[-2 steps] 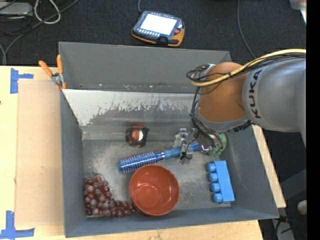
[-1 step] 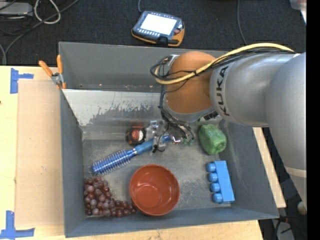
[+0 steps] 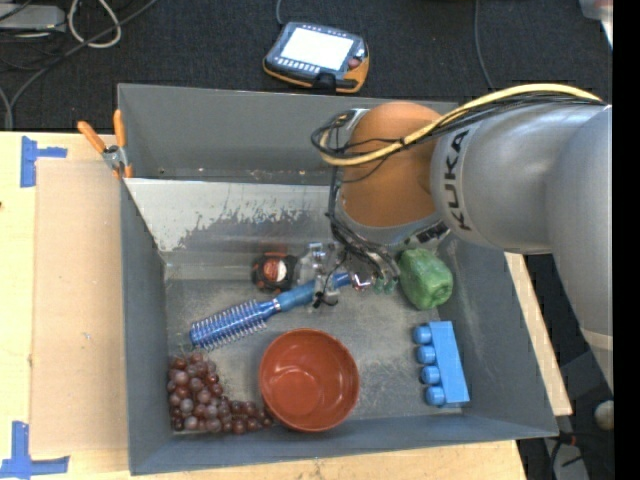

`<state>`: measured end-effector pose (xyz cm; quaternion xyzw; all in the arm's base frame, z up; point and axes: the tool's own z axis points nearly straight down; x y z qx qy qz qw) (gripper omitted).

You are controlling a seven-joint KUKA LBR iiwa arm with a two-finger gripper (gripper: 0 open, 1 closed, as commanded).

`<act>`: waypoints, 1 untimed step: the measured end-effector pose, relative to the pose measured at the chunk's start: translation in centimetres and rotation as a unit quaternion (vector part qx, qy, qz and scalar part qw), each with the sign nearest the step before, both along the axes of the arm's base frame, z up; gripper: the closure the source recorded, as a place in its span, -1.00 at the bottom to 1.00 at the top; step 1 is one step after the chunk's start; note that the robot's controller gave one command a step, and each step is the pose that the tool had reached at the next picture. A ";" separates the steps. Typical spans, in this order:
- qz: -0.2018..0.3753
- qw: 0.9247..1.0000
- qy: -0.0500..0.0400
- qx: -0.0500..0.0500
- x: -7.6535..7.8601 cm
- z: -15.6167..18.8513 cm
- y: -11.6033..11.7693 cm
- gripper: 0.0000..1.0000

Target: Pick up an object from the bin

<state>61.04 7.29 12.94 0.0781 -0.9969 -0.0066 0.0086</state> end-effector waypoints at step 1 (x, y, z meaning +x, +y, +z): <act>-0.016 1.000 -0.003 -0.001 -1.0 0.6 -2.4 1.00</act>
Offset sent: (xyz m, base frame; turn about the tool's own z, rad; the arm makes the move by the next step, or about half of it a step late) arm -0.0165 -0.0238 0.1128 0.0220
